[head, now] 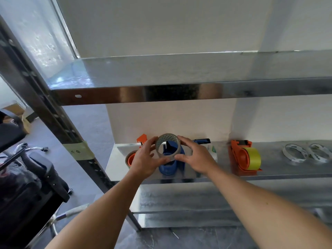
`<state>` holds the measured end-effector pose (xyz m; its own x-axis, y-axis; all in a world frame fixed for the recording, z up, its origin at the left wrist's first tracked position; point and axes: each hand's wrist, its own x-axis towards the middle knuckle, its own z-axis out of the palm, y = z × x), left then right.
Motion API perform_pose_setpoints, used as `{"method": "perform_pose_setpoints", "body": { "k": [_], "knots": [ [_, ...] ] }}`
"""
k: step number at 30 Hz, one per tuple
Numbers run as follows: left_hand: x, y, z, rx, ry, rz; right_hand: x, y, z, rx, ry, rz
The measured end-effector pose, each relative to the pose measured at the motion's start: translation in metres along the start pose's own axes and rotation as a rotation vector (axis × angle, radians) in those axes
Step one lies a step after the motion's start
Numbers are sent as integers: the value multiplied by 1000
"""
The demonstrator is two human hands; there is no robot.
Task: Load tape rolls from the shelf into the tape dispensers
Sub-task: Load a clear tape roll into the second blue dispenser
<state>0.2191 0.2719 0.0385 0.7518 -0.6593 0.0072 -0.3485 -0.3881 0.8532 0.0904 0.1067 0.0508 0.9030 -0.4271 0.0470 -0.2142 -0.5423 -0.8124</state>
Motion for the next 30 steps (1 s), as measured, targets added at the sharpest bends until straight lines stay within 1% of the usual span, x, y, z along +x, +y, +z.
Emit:
{"method": "perform_pose_setpoints", "body": {
  "k": [5,10,14,20,23,27,30],
  "knots": [
    [-14,7,3,-21,6,58,-15,-1,4,-4,87,-18],
    [-19,16,13,-10,-34,132,-36,5,1,33,169,-3],
    [-20,26,27,3,-76,197,-55,8,-16,-4,217,-3],
    [-19,69,69,5,-131,274,-89,19,-63,15,285,34],
    [-21,92,102,-4,-150,310,-113,29,-95,26,326,47],
    [-33,126,151,-13,-220,342,-152,51,-138,38,353,87],
    [-43,149,188,-20,-229,345,-177,69,-170,-11,371,95]
  ]
}}
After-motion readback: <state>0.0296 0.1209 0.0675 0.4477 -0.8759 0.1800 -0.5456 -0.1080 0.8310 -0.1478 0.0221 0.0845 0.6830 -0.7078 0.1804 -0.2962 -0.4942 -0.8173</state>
